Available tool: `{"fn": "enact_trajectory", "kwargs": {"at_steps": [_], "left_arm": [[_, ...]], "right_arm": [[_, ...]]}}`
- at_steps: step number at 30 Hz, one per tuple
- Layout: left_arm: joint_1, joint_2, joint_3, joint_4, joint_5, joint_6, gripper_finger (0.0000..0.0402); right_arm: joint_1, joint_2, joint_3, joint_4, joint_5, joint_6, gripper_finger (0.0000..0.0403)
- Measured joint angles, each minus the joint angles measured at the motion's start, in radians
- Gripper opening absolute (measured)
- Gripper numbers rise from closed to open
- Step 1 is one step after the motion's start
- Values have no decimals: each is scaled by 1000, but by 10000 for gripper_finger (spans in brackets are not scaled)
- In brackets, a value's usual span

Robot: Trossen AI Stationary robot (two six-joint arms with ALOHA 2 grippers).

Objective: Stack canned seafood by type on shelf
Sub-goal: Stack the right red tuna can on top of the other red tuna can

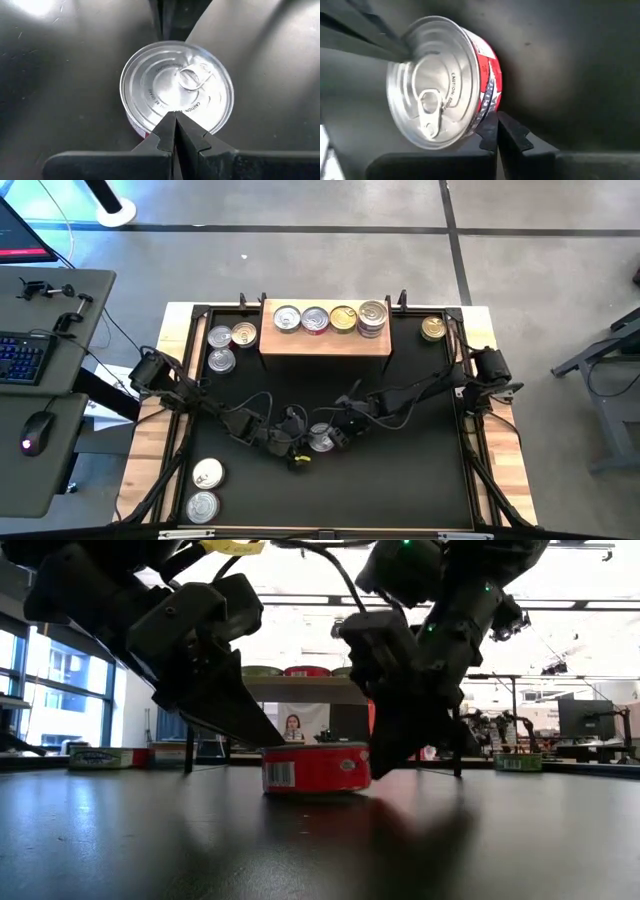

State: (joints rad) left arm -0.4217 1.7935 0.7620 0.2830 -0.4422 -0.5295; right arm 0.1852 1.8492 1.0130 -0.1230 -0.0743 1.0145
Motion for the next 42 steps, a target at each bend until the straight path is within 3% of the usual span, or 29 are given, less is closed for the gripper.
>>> {"fn": "enact_trajectory", "kwargs": {"at_steps": [11,28,36,42], "left_arm": [[0,0,0,-22,6,-1,0],[1,5,-2,-28,7,-17,0],[1,-37,-2,-141,86,-102,0],[-28,-125,-2,-318,67,-181,0]], "right_arm": [[-1,-109,1,43,12,13,0],[7,-111,2,198,-4,34,0],[-6,-179,45,223,-10,-204,0],[-60,-144,257,-30,-9,-337,0]]}}
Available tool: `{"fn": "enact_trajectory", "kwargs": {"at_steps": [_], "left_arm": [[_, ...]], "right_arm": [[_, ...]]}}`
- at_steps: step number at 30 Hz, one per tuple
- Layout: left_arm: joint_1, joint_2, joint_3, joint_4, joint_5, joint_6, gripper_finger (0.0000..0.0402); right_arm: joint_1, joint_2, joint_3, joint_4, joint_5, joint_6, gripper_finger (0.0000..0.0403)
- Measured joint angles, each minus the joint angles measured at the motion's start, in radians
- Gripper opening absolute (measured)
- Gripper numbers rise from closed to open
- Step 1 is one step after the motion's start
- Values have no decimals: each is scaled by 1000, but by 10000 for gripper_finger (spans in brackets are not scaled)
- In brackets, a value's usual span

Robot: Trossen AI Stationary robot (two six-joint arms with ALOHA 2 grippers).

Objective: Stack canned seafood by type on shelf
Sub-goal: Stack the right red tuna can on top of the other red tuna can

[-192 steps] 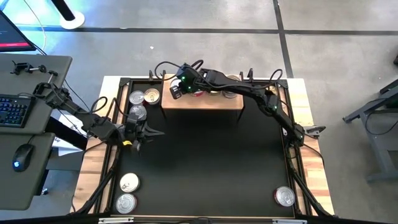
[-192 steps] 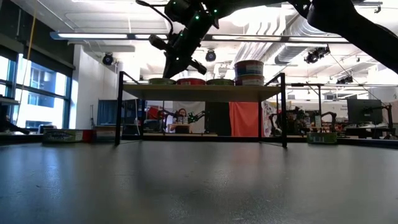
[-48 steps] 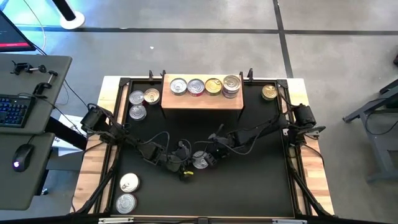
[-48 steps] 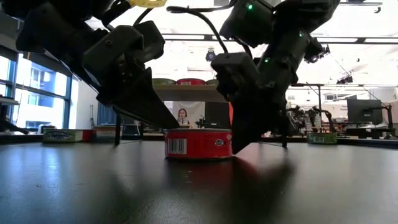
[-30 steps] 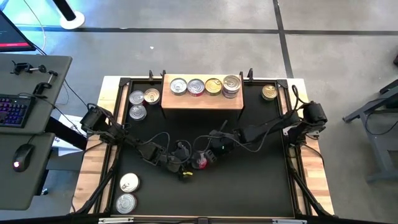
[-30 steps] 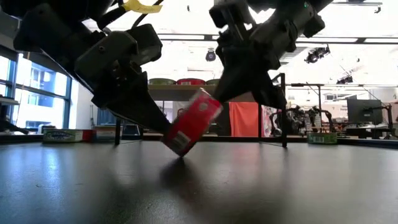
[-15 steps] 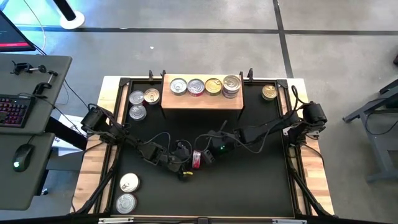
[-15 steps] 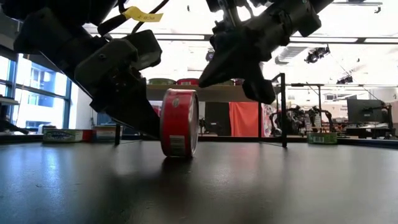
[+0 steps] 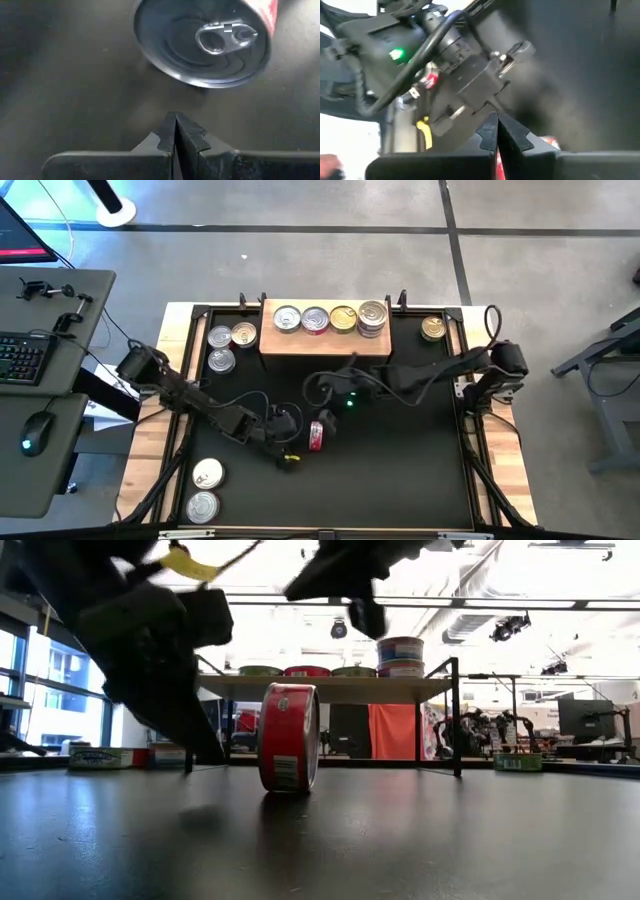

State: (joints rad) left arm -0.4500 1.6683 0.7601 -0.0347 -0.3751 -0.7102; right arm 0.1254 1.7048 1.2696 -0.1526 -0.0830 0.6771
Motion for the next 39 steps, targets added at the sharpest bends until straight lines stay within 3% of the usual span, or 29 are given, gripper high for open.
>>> {"fn": "enact_trajectory", "kwargs": {"at_steps": [5,9,15,20,23,27,29,32,39], "left_arm": [[-60,-92,0,-66,-86,-64,0],[-123,-185,1,-175,-158,-152,0],[-214,-320,2,-383,-220,-342,0],[-233,-388,1,-453,-218,-277,0],[-214,-419,1,-479,-187,-125,0],[-171,-473,1,-506,-74,92,0],[-154,-502,1,-498,-27,194,0],[-139,-550,1,-507,25,310,0],[-119,-661,1,-528,84,428,0]], "right_arm": [[4,118,282,-391,10,-168,0],[6,182,427,-668,90,-219,0],[-1,186,446,-729,26,-255,34],[39,186,427,-701,31,-39,114],[80,188,407,-693,85,222,164],[113,207,390,-667,193,602,209],[126,224,390,-648,259,758,218],[134,263,398,-635,269,923,221],[139,342,410,-596,256,1059,220]]}}
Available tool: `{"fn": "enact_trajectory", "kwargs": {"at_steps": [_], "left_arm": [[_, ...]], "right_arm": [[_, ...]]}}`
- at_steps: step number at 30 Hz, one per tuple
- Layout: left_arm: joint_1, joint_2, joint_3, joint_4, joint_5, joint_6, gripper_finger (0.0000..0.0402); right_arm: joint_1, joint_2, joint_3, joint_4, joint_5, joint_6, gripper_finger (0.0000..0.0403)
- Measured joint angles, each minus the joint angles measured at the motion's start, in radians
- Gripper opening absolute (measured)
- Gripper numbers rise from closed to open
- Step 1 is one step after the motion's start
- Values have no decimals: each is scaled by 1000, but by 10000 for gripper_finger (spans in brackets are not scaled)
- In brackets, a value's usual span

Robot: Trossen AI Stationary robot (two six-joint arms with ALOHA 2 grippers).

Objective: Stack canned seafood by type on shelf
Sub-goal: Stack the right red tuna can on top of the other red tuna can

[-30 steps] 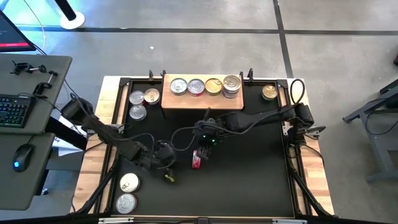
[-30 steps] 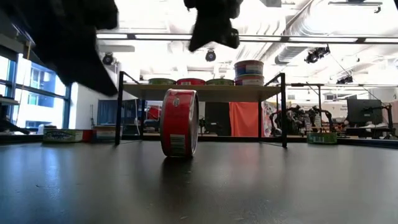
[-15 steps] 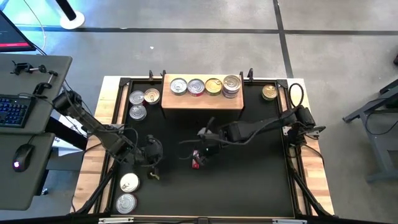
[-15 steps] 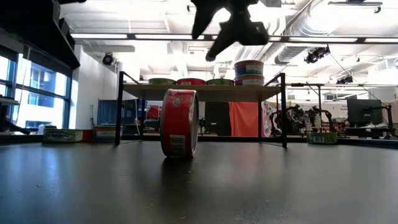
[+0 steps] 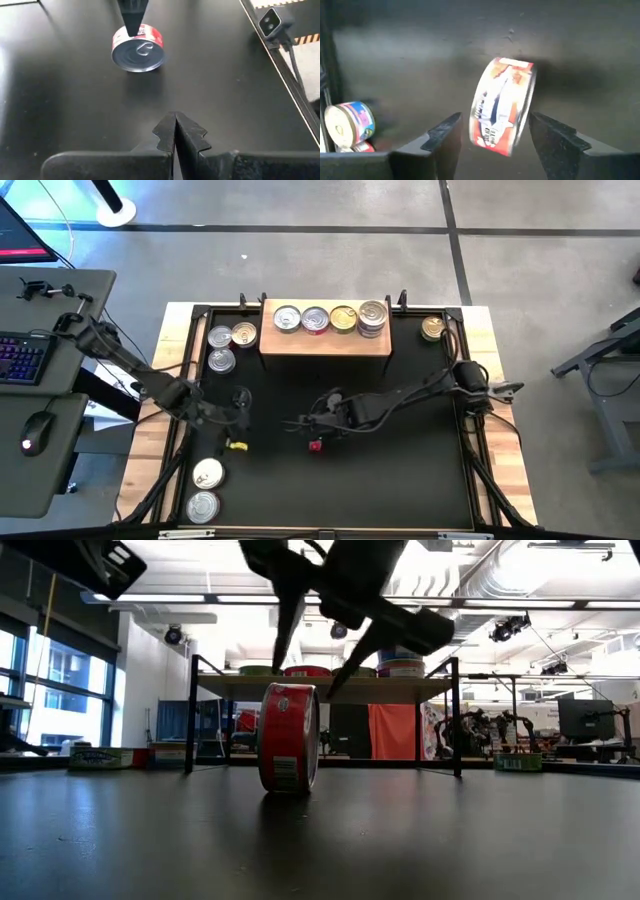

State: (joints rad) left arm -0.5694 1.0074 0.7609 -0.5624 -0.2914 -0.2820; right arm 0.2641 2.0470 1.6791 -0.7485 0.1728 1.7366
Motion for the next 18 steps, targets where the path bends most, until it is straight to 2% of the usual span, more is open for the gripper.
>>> {"fn": "enact_trajectory", "kwargs": {"at_steps": [5,8,18], "left_arm": [[0,-61,0,-20,0,-29,0],[0,-83,0,-18,-1,-38,0],[0,-94,0,-20,-2,-110,0]], "right_arm": [[-7,41,71,-61,11,0,220],[-15,77,114,-91,-27,-20,220],[-17,221,240,-183,-50,-55,220]]}}
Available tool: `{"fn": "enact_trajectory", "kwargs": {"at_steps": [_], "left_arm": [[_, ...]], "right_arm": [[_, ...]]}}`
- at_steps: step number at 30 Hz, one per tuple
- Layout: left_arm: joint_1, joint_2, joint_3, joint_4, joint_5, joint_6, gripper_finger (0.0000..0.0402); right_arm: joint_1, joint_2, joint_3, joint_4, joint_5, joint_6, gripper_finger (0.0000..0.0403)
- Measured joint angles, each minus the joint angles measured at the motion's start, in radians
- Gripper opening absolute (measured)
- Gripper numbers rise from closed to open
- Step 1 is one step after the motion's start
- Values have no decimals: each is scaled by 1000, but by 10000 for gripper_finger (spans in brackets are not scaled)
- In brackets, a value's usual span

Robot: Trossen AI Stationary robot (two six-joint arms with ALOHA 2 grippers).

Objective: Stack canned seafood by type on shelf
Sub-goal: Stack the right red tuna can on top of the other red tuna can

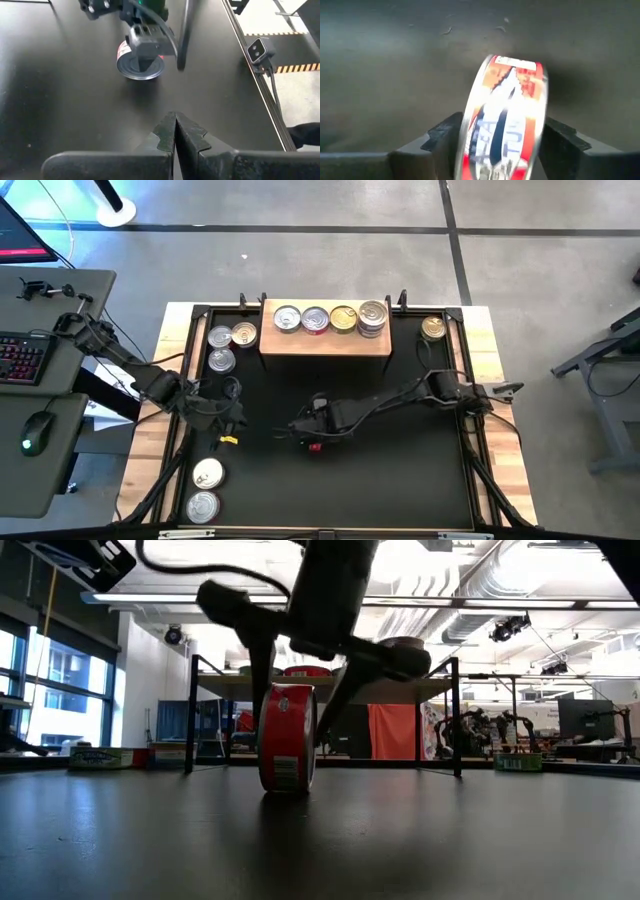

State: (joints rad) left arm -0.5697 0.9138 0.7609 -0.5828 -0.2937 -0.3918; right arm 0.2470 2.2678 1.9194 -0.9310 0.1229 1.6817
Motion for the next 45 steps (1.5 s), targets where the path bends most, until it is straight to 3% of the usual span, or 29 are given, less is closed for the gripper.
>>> {"fn": "enact_trajectory", "kwargs": {"at_steps": [3,7,13,18,29,33,38,42,45], "left_arm": [[-1,0,0,6,0,-23,0],[-11,-1,0,5,4,-70,0],[-52,-1,0,5,-3,-114,0],[-71,-1,0,5,-60,-132,0],[-119,10,0,5,-109,-270,0],[-140,23,0,8,-127,-321,0],[-177,34,0,14,-151,-341,0],[-186,42,0,51,-206,-340,0],[-186,48,0,86,-224,-341,0]], "right_arm": [[1,6,5,-5,26,-19,204],[3,6,55,-71,33,-84,119],[-14,5,270,-204,107,-242,116],[-129,0,440,-260,212,-410,116],[-391,-189,378,-87,245,-650,116],[-427,-231,375,-166,221,-698,116],[-391,-341,360,-330,318,-675,116],[-374,-465,203,-368,377,-614,116],[-373,-603,-7,-256,360,-564,116]]}}
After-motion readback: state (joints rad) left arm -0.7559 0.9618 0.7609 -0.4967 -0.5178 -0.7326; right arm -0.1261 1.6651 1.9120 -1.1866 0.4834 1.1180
